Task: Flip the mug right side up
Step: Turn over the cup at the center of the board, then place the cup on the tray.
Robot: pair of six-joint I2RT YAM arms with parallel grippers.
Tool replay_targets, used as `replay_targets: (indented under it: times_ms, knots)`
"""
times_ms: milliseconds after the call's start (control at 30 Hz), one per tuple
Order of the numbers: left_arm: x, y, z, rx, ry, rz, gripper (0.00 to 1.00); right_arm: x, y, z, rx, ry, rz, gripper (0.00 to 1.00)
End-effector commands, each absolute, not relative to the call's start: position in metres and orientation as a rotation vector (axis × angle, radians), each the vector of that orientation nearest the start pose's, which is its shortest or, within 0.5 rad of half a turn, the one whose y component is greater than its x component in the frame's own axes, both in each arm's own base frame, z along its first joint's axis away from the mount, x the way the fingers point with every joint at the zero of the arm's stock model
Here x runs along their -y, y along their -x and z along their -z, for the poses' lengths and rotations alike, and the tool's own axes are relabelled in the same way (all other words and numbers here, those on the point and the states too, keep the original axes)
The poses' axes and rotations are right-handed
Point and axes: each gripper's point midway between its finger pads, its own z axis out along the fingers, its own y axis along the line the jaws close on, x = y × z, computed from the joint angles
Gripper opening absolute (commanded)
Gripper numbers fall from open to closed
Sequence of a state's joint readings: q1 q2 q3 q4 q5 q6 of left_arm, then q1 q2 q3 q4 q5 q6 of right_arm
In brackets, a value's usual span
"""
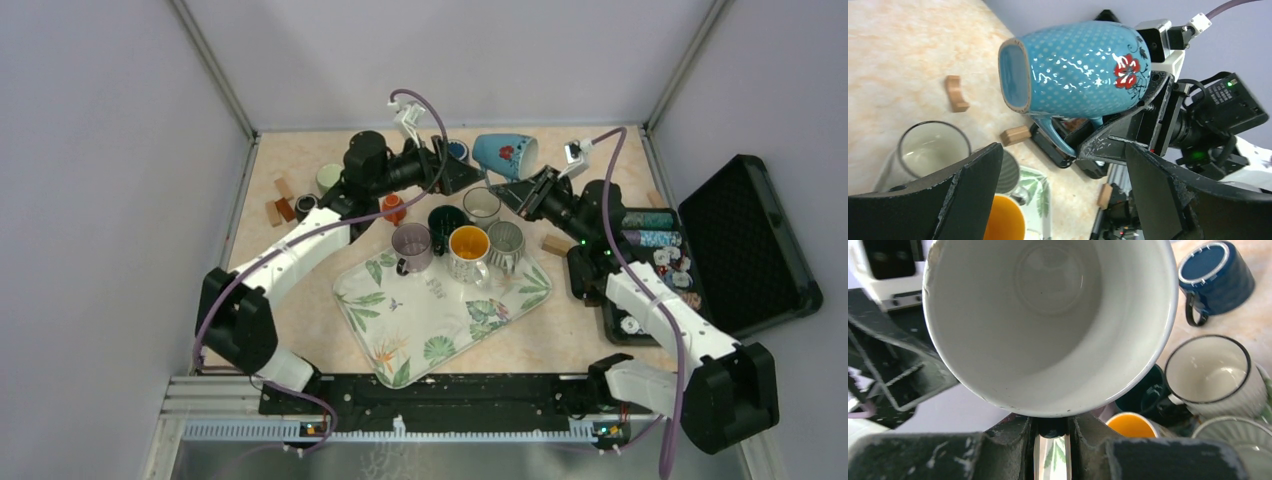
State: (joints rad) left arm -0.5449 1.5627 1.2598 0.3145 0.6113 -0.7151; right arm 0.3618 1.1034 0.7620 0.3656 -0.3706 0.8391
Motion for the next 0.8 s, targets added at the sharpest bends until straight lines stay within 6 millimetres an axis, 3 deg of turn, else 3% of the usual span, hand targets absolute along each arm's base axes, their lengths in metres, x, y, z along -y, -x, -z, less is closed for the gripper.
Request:
replay_targets:
  times_ms: [0, 200, 467, 567, 767]
  knots:
    - [0.316, -0.340, -0.338, -1.734, -0.378, 1.160, 0.98, -0.214, -0.314, -0.353, -1.562, 0.023, -1.146, 0.00]
    - [0.264, -0.344, -0.326, -1.813, -0.245, 0.892, 0.98, -0.216, -0.302, -0.339, -1.664, 0.094, -1.076, 0.00]
    - [0.194, -0.344, -0.313, -1.870, -0.067, 0.633, 0.98, -0.242, -0.268, -0.312, -1.815, 0.254, -1.046, 0.00]
    - [0.178, -0.341, -0.320, -1.851, -0.017, 0.584, 0.98, -0.257, -0.259, -0.306, -1.850, 0.309, -1.044, 0.00]
    - [0.169, -0.330, -0.360, -1.765, -0.013, 0.586, 0.98, -0.293, -0.249, -0.299, -1.901, 0.402, -1.046, 0.00]
